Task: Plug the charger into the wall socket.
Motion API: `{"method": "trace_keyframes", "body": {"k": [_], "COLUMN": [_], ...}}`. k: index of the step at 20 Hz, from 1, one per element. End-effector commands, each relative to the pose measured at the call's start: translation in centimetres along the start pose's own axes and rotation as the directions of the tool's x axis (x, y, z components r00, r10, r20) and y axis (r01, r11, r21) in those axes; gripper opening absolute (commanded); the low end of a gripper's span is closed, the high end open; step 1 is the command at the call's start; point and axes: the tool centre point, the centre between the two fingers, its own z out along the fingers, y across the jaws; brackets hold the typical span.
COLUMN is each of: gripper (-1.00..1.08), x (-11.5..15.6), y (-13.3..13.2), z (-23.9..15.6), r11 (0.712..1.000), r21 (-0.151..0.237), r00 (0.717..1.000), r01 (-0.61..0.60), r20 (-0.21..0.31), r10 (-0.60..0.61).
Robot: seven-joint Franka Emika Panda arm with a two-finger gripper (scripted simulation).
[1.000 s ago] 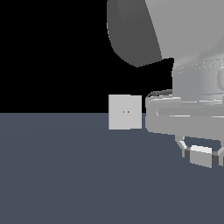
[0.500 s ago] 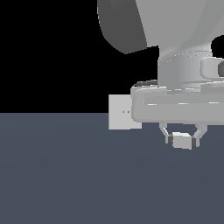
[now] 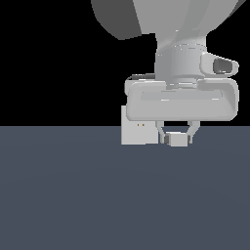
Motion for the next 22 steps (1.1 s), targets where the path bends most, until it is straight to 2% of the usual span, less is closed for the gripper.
{"method": "trace_keyframes", "body": {"k": [1,11,16,22], "gripper": [-1.00,-1.00,-1.00,-1.00], "x": [0.3,0.4,0.3,0.3], "y": [-1.1,-3.8,-4.3,-4.4], "z": [-0.7,-2.4,-2.8,-2.8], "r11": [0.996,0.957,0.944,0.943], "r21": [0.010,0.038,0.044,0.045], "r00": [0.996,0.957,0.945,0.944], "r01": [0.084,0.288,0.327,0.331], "r20": [-0.001,-0.004,-0.006,-0.006], "r10": [-0.084,-0.288,-0.327,-0.331]}}
